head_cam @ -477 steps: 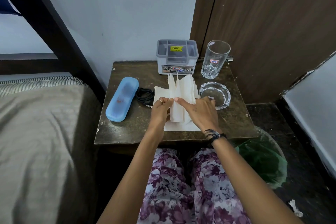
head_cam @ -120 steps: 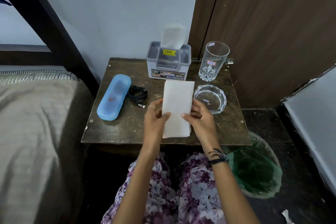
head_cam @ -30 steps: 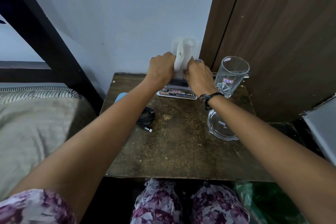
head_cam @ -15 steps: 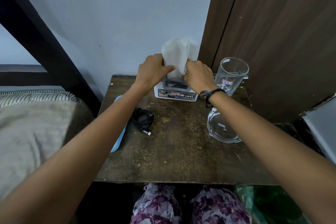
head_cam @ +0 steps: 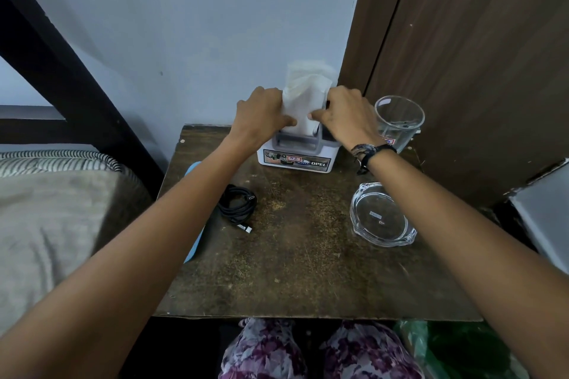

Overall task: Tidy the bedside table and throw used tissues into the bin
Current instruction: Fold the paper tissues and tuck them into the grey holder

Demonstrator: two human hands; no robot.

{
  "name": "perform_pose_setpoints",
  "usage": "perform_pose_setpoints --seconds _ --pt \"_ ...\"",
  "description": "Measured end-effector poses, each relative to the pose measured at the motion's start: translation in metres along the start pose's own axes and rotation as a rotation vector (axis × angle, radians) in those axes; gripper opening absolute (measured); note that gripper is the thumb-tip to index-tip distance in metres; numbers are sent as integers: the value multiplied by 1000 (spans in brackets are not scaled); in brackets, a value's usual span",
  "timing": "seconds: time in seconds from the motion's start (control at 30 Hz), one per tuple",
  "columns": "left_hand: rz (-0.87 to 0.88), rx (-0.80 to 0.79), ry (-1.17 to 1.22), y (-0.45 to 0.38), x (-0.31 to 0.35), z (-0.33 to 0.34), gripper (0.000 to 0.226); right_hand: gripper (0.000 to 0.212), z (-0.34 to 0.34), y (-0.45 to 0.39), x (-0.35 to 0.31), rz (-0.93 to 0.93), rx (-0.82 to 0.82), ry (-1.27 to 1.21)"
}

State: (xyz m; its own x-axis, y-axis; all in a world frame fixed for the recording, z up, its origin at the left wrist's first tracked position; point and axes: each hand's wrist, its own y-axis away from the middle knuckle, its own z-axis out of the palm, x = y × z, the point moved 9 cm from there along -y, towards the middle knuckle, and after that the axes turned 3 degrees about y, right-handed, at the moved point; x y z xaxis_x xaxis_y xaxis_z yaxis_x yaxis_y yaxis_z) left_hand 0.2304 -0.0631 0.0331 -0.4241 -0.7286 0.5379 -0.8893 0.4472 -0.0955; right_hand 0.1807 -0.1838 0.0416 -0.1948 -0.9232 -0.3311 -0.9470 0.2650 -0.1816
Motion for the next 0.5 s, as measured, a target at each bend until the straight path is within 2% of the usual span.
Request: perform_pose_setpoints --seconds 0.07,0.13,0.33,0.5 --pt "-6 -6 171 2 -4 -1 29 25 1 -1 0 -1 -16 -20" --pt "10 -18 231 6 -5 -1 27 36 2 1 -1 -4 1 -10" --pt "11 64 193 9 -12 -8 15 61 2 -2 -10 -22 60 -1" --pt "-18 144 163 20 -17 -8 17 62 5 -7 -21 -75 51 -13"
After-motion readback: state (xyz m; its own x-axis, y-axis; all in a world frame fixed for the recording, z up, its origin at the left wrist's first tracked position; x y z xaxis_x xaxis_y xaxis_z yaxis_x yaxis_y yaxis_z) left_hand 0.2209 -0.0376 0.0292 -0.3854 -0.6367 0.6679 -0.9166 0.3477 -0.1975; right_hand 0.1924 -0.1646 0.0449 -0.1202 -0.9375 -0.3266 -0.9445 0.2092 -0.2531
